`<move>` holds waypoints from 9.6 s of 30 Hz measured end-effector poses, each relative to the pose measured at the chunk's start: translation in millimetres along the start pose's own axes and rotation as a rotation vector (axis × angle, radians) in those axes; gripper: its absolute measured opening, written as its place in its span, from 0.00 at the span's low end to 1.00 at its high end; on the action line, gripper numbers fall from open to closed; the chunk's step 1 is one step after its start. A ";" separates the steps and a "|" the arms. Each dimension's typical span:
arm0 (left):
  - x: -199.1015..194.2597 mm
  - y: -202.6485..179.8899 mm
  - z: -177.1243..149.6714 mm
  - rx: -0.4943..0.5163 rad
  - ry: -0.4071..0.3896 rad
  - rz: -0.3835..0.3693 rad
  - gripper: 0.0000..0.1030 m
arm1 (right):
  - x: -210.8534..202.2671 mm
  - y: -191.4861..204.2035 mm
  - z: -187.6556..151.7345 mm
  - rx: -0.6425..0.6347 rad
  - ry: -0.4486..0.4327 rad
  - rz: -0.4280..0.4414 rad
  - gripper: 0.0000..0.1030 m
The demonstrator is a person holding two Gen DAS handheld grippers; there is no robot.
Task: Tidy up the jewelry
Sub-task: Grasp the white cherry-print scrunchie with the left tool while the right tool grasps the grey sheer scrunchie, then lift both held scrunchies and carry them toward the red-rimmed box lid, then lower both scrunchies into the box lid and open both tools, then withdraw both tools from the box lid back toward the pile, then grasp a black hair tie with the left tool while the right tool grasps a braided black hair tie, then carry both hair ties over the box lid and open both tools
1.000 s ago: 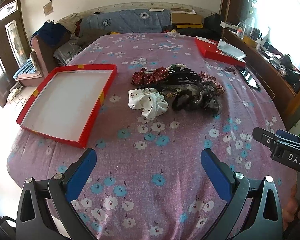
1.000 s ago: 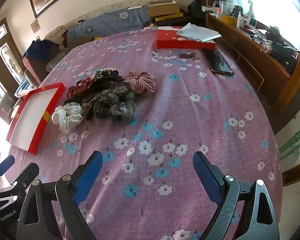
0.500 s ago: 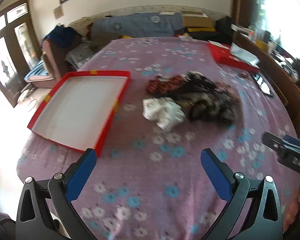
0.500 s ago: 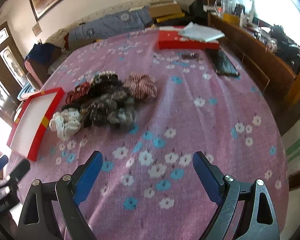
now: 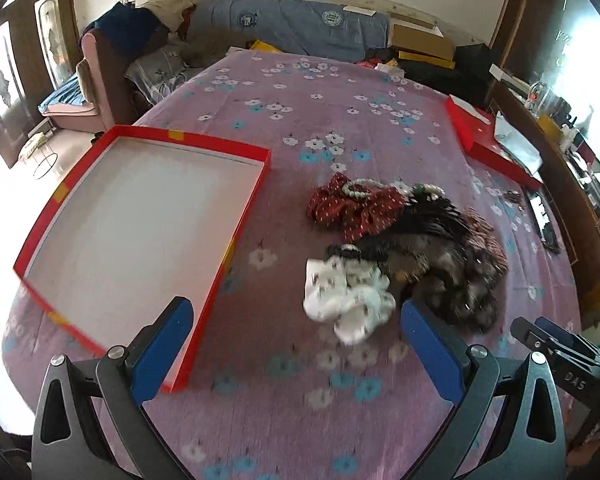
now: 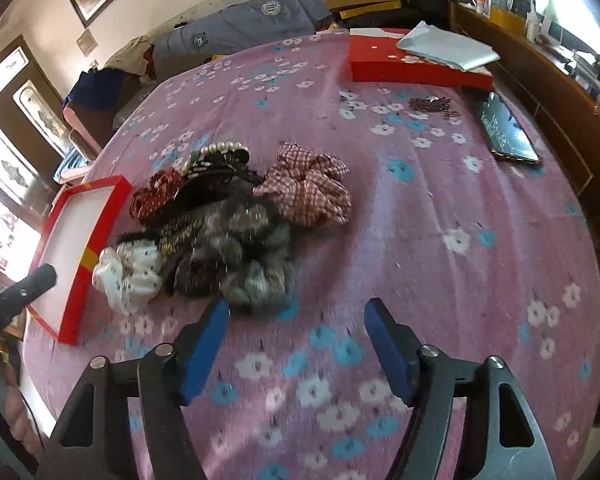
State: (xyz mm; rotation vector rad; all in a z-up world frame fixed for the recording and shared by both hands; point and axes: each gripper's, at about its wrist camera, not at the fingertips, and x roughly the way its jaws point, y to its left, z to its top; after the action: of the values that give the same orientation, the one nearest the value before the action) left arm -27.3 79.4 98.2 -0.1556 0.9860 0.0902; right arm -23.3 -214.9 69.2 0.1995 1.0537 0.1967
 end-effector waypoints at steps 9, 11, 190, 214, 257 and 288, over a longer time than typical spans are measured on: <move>49.4 -1.9 6.5 -0.008 0.082 -0.001 1.00 | 22.4 -2.0 20.3 0.082 0.004 0.066 0.71; 56.7 -4.8 6.1 0.003 0.089 0.003 0.97 | 28.4 0.9 23.6 0.083 0.015 0.072 0.71; -71.8 191.6 41.2 -0.137 -0.148 0.121 0.60 | -51.1 246.3 39.4 -0.246 -0.293 0.201 0.80; 26.9 -11.0 -31.4 0.133 0.110 -0.168 0.58 | 10.7 30.9 -29.2 0.030 0.055 0.040 0.45; -9.6 -1.6 -25.4 0.097 0.064 -0.206 0.05 | 21.8 79.8 -2.0 -0.087 0.021 0.122 0.06; 16.5 258.3 25.1 -0.050 0.127 0.240 0.06 | 76.8 296.0 -10.6 -0.301 0.171 0.306 0.07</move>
State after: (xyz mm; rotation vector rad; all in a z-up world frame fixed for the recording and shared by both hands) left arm -35.4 338.3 74.8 -0.0882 1.1269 0.3284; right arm -14.8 90.9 75.4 0.0712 1.1452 0.6534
